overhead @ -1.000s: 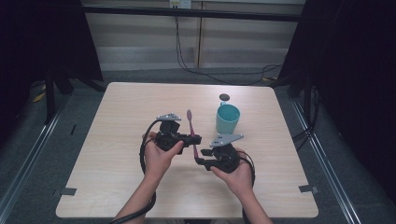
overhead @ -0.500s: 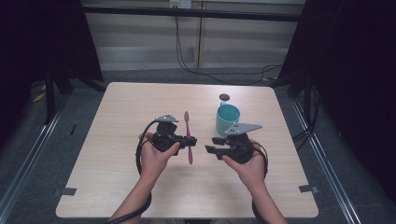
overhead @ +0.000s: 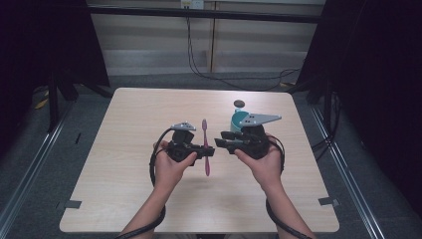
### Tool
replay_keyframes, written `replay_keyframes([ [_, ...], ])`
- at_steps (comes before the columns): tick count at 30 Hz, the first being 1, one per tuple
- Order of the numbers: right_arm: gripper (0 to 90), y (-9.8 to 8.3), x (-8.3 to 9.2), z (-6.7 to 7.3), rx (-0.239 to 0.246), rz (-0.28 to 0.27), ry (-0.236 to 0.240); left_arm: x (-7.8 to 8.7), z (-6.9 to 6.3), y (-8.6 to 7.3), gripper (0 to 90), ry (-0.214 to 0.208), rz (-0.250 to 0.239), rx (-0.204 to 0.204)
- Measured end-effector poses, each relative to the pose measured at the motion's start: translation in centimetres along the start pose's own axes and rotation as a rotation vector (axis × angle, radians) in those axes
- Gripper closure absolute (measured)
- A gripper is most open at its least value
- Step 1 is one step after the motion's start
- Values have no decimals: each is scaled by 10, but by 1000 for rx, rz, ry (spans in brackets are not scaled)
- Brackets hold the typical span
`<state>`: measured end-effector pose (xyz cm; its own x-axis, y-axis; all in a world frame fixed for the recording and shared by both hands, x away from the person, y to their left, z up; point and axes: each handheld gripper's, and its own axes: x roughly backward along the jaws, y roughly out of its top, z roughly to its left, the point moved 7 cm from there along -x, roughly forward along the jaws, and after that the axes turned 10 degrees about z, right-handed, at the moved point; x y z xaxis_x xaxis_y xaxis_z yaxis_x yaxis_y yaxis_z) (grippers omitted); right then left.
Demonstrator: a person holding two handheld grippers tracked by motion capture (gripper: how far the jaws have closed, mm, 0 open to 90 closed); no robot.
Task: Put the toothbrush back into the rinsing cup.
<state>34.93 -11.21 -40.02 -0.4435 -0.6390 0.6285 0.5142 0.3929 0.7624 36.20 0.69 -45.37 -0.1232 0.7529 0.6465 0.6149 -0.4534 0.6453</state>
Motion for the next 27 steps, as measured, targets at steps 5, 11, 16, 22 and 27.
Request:
replay_keyframes([
  [5, 661, 7, -7, 7, 8, -4, 25, -2, -2, -1, 812, 1, 4, -7],
  [11, 646, 11, -17, 12, 10, 10, 38, -1, -6, 2, 813, 0, -5, -21],
  [16, 690, 12, -25, 15, 2, 20, 48, -3, -10, 3, 812, -2, -9, -31],
  [22, 830, 10, -28, 15, -24, 16, 54, -5, -9, 1, 811, 9, -4, -38],
  [27, 835, 12, -25, 11, -65, -34, 73, -1, -11, 6, 813, -4, -45, -26],
])
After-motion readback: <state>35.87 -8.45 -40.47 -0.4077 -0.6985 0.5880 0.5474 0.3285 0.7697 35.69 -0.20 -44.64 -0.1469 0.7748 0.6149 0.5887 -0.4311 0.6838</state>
